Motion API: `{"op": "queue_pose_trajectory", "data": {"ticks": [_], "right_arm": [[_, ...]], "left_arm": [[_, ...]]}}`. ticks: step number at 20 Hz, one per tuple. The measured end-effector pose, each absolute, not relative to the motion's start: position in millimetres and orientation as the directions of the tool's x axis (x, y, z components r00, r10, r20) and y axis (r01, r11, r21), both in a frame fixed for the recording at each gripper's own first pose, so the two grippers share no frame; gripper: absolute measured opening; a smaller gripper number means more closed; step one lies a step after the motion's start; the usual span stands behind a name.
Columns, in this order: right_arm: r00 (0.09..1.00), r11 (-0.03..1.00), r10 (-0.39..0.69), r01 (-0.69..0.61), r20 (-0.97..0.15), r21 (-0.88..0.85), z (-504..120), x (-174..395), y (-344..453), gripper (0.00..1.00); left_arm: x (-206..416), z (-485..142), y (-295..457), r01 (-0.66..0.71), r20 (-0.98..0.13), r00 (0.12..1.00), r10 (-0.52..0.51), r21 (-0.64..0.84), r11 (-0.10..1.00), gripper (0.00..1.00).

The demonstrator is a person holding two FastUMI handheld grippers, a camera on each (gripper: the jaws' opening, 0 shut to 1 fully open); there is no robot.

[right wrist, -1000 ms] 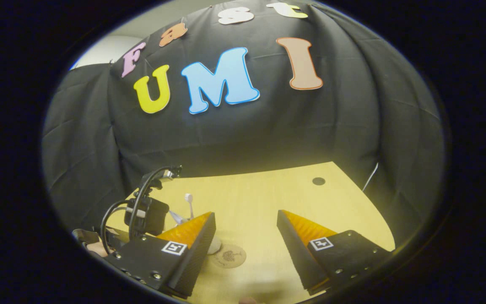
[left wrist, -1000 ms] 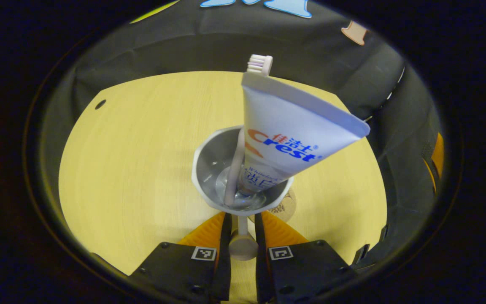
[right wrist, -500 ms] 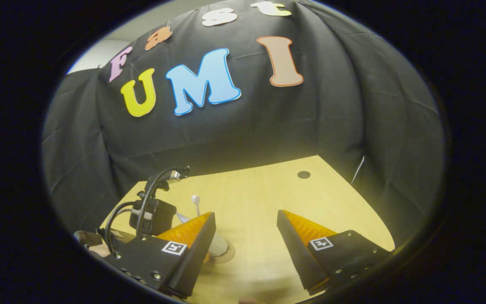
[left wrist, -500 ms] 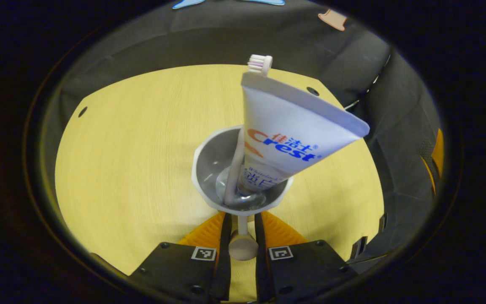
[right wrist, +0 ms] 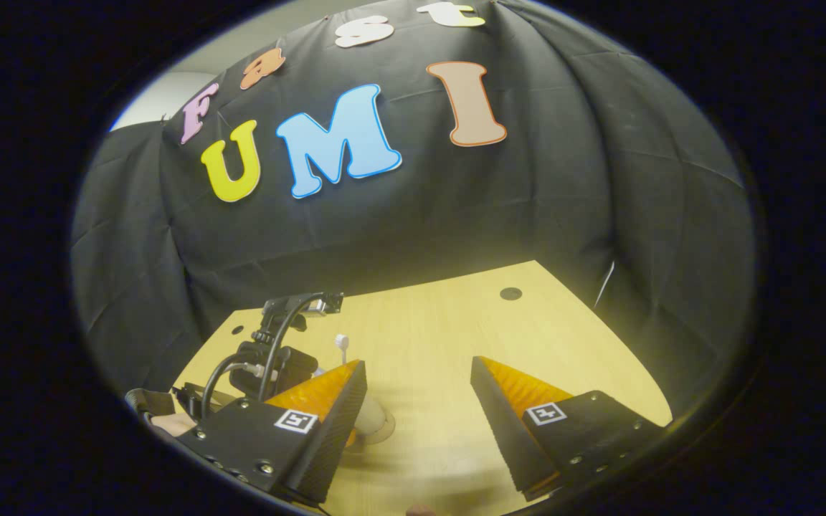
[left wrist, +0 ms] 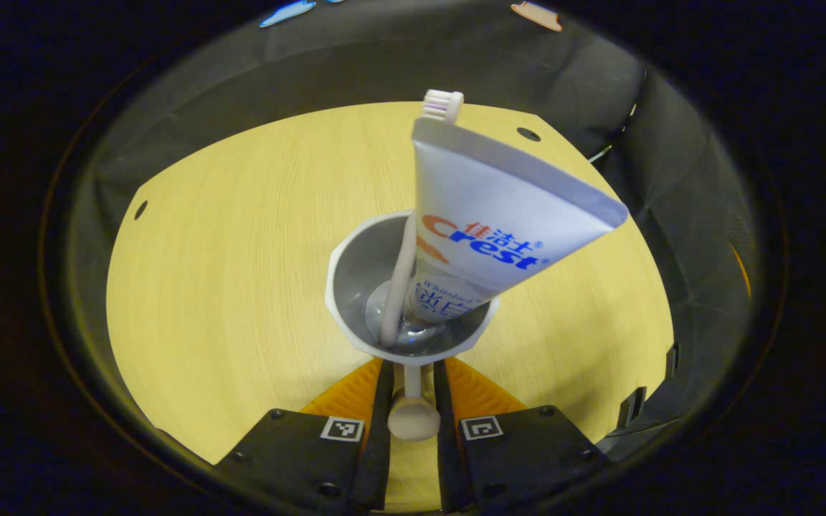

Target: Put the toothbrush and toothpaste on the desktop into the cup, then pick up the cup and place it on the coaster on the desktop.

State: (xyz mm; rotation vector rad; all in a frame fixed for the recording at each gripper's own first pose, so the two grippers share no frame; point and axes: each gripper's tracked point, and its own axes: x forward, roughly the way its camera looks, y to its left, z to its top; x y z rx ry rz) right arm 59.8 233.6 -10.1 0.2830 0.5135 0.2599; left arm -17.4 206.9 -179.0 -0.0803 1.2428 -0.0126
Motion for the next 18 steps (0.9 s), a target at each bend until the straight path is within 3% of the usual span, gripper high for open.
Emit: {"op": "queue_pose_trajectory", "data": {"ticks": [2,3,4,7,8,10,11,18], "right_arm": [[0.842,0.928,0.315,-0.177,-0.439,0.327,-7.9,60.0,231.7,0.90],[0.843,0.927,0.318,-0.181,-0.434,0.327,-5.6,59.3,230.8,0.90],[0.844,0.927,0.321,-0.187,-0.430,0.326,-3.1,59.5,230.6,0.90],[0.844,0.923,0.337,-0.208,-0.418,0.323,1.3,57.4,230.5,0.90],[0.844,0.921,0.344,-0.217,-0.412,0.324,4.1,56.5,230.5,0.90],[0.843,0.915,0.362,-0.239,-0.398,0.325,10.8,52.9,230.8,0.90],[0.842,0.912,0.372,-0.253,-0.390,0.324,13.3,51.8,231.8,0.90],[0.845,0.901,0.416,-0.332,-0.335,0.279,37.5,37.4,237.3,0.90]], "left_arm": [[-18.4,-175.9,200.1,-0.039,-0.940,0.334,-0.067,-0.085,0.996,0.36],[-16.7,-174.1,195.0,-0.040,-0.935,0.344,-0.079,-0.098,0.994,0.41],[-15.0,-170.3,193.3,-0.042,-0.930,0.358,-0.080,-0.101,0.994,0.48],[-14.5,-156.1,188.6,-0.037,-0.909,0.409,-0.081,-0.106,0.994,0.79],[-14.7,-150.2,187.0,-0.036,-0.899,0.429,-0.082,-0.108,0.994,0.84],[-18.4,-134.5,189.4,-0.041,-0.879,0.472,-0.074,-0.106,0.994,0.85],[-21.7,-125.5,189.8,-0.049,-0.865,0.498,-0.063,-0.100,0.994,0.93],[-34.2,-38.2,214.4,-0.099,-0.672,0.740,0.026,-0.070,0.993,0.92]]}}
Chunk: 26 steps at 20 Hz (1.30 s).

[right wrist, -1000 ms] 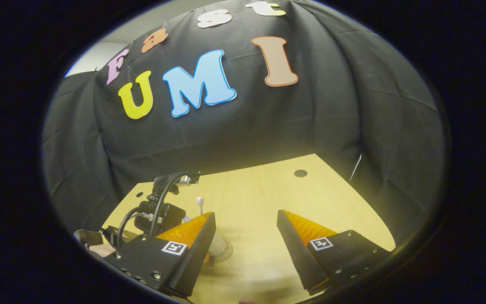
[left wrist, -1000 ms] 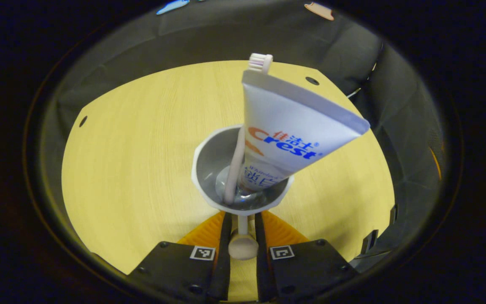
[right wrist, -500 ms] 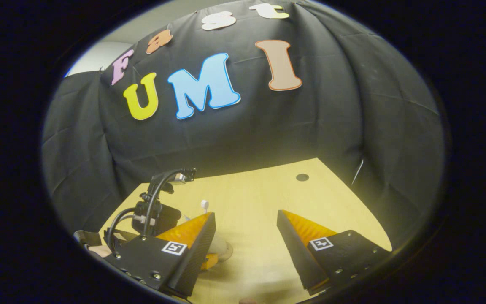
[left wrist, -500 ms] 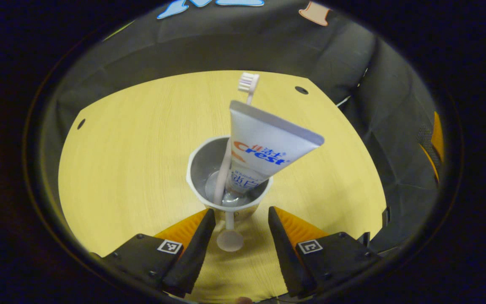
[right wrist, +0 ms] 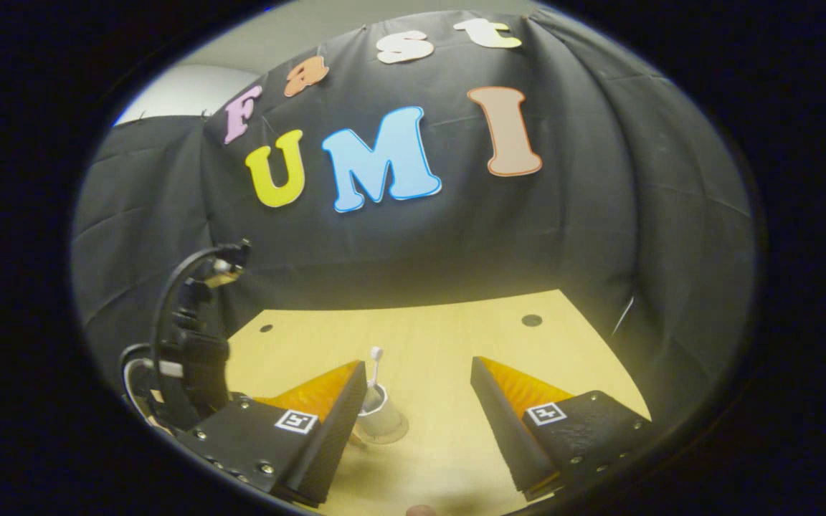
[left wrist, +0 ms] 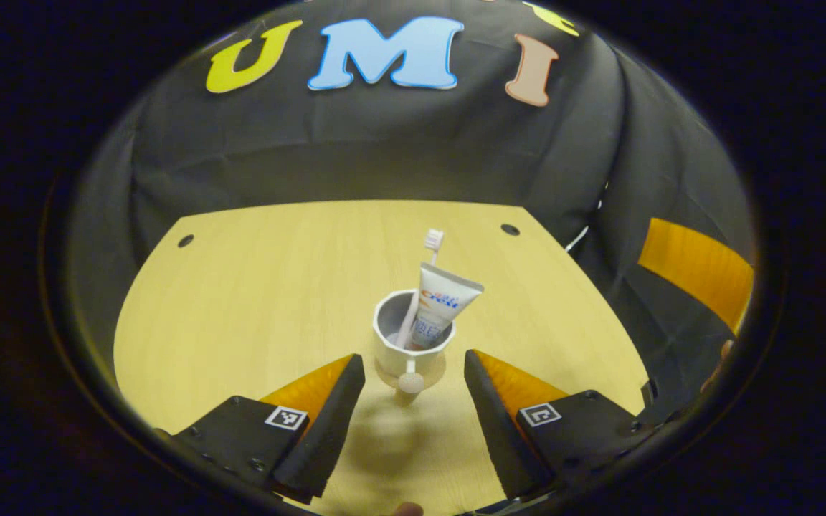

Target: Put the toothbrush and toothpaste on the desktop into the cup, then pick up the cup and place it on the coaster on the desktop.

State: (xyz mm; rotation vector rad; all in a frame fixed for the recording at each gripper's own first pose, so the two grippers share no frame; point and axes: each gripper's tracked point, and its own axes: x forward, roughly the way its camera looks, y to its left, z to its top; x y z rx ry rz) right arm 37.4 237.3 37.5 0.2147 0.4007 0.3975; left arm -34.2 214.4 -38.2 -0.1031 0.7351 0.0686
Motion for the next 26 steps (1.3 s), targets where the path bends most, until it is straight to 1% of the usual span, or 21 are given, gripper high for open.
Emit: {"op": "queue_pose_trajectory", "data": {"ticks": [4,6,8,12,15,18,20,22,25,26], "right_arm": [[0.864,0.910,0.398,-0.330,-0.307,0.251,46.4,30.1,242.5,0.90],[0.873,0.918,0.382,-0.320,-0.305,0.235,50.3,27.0,244.9,0.90],[0.887,0.924,0.369,-0.319,-0.278,0.210,59.1,21.2,244.7,0.90],[0.921,0.943,0.322,-0.290,-0.222,0.166,75.7,16.4,244.4,0.90],[0.938,0.952,0.291,-0.265,-0.189,0.154,84.6,13.4,245.6,0.90],[0.954,0.966,0.251,-0.236,-0.162,0.110,93.2,14.5,246.8,0.90],[0.960,0.969,0.238,-0.225,-0.148,0.101,101.6,12.0,248.9,0.90],[0.966,0.972,0.222,-0.209,-0.135,0.106,109.8,12.0,250.0,0.90],[0.972,0.975,0.203,-0.190,-0.121,0.114,119.1,9.5,249.3,0.90],[0.973,0.976,0.198,-0.185,-0.119,0.114,122.1,9.0,249.1,0.90]], "left_arm": [[-40.8,20.4,234.7,-0.113,-0.499,0.863,0.079,-0.039,0.993,0.92],[-43.7,49.5,245.6,-0.115,-0.408,0.907,0.100,-0.011,0.993,0.92],[-44.4,75.9,251.8,-0.120,-0.319,0.941,0.115,0.003,0.993,0.92],[-51.5,106.9,265.8,-0.140,-0.215,0.966,0.140,0.014,0.990,0.91],[-54.0,120.8,278.9,-0.143,-0.168,0.975,0.144,0.017,0.990,0.92],[-50.8,125.6,286.0,-0.138,-0.146,0.980,0.135,-0.008,0.990,0.92],[-49.1,130.5,291.5,-0.127,-0.136,0.983,0.124,-0.015,0.992,0.91],[-51.5,137.7,291.5,-0.113,-0.114,0.987,0.111,-0.011,0.994,0.92],[-52.7,143.0,288.7,-0.101,-0.107,0.989,0.101,0.002,0.995,0.92],[-51.3,143.9,288.5,-0.096,-0.108,0.989,0.096,0.002,0.995,0.90]]}}
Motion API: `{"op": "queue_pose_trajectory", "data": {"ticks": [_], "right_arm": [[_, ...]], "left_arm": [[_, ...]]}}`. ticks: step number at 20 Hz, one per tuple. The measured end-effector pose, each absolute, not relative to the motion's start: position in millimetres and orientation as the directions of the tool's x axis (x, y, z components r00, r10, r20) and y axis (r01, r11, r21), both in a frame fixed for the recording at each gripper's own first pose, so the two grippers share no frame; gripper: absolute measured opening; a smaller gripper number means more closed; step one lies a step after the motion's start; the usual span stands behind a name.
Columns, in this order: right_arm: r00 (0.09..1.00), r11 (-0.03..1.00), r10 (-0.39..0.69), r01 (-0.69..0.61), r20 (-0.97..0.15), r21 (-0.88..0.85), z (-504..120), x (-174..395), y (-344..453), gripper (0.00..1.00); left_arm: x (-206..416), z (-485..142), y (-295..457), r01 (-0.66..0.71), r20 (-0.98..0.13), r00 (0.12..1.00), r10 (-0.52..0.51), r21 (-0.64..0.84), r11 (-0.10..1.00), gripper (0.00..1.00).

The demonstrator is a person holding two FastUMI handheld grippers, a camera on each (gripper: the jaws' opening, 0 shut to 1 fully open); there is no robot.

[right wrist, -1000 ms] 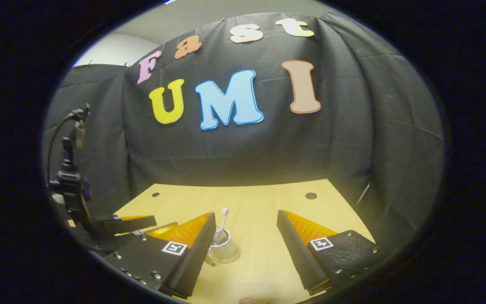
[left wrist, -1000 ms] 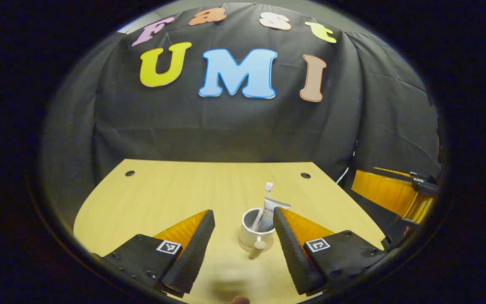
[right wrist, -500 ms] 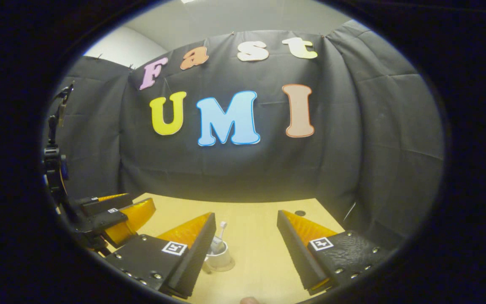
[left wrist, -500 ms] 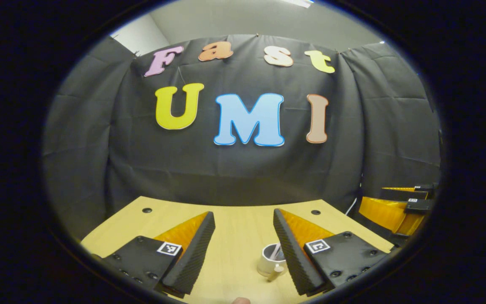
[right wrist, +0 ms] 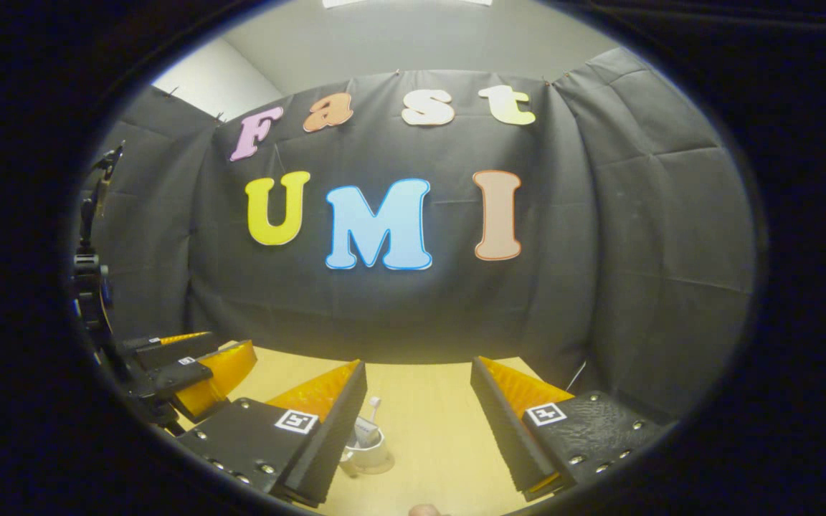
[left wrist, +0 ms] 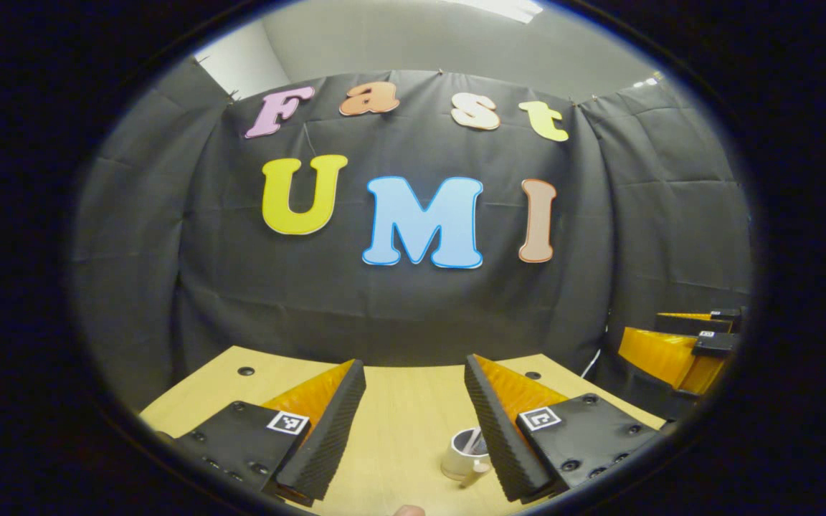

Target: Put the toothbrush and toothpaste on the desktop into the cup, then pick up the cup and place it on the coaster on the desktop.

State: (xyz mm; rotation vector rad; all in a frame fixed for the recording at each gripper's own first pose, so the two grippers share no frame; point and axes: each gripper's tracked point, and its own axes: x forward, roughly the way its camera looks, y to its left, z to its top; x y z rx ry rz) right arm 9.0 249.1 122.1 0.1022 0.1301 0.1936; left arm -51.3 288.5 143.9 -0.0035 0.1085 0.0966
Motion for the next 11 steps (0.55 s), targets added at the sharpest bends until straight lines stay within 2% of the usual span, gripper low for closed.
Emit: {"op": "queue_pose_trajectory", "data": {"ticks": [6,11], "right_arm": [[0.981,0.981,0.165,-0.152,-0.104,0.119,124.4,10.6,233.3,0.90],[0.970,0.970,0.217,-0.202,-0.106,0.136,117.8,9.6,203.9,0.90]], "left_arm": [[-50.3,144.4,286.0,-0.103,-0.083,0.991,0.102,-0.011,0.995,0.91],[-51.4,144.6,279.0,-0.201,-0.074,0.977,0.200,-0.006,0.980,0.90]]}}
